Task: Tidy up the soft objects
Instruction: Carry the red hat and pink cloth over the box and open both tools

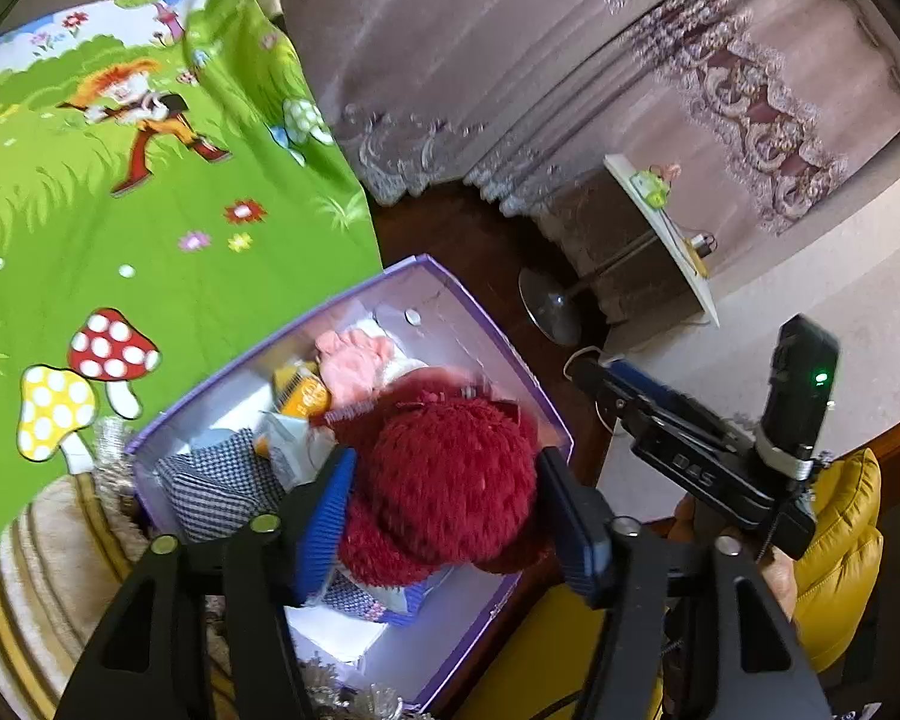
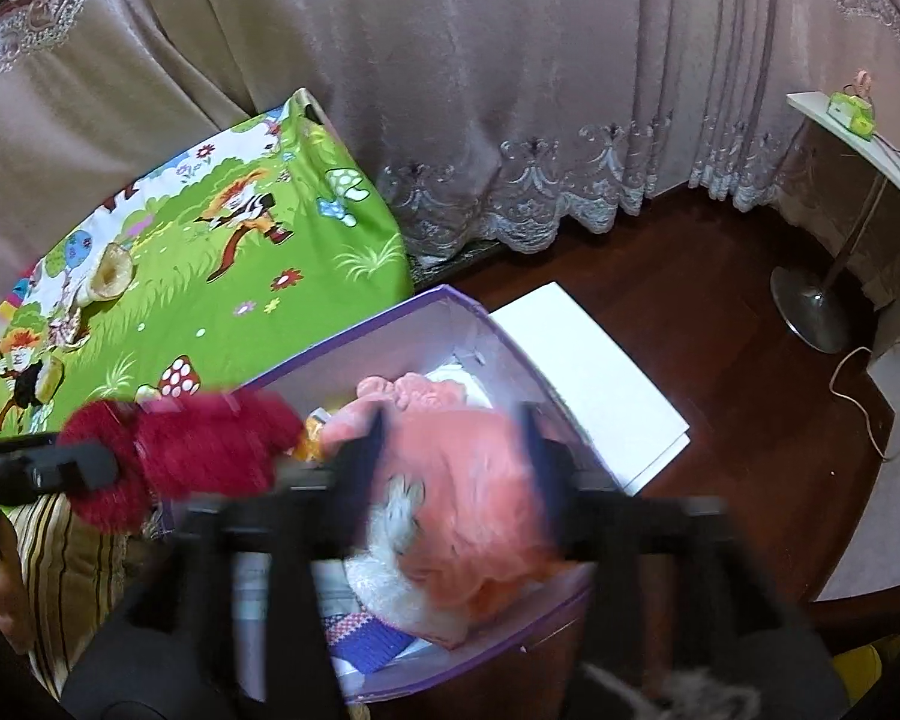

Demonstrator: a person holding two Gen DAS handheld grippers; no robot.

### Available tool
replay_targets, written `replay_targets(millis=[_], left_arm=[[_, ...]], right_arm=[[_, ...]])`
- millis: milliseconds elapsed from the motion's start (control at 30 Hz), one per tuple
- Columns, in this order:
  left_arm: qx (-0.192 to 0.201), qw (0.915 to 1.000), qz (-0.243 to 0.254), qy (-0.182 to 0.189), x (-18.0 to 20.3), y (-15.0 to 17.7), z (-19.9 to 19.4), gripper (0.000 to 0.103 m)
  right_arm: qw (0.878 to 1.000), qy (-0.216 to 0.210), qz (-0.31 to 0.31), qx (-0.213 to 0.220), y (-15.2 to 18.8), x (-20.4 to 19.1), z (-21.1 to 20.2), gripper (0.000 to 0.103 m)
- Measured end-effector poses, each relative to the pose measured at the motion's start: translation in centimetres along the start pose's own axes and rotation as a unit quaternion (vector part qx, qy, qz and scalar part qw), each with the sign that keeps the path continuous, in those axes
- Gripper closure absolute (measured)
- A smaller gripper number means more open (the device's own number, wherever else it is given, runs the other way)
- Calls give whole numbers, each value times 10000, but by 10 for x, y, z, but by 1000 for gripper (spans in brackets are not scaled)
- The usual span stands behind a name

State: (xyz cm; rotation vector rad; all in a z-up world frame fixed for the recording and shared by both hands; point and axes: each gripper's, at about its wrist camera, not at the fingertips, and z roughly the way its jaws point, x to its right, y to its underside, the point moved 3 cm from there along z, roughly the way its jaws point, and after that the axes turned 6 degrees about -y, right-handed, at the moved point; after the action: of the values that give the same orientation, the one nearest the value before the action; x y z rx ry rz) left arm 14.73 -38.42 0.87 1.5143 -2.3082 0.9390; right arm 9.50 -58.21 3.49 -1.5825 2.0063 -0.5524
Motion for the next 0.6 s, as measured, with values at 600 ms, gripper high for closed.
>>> replay_targets(millis=[600], left_arm=[[150, 9991, -392, 39, -23, -2, -18, 39]], right_arm=[[9997, -117, -233, -2, -1, -24, 0, 23]])
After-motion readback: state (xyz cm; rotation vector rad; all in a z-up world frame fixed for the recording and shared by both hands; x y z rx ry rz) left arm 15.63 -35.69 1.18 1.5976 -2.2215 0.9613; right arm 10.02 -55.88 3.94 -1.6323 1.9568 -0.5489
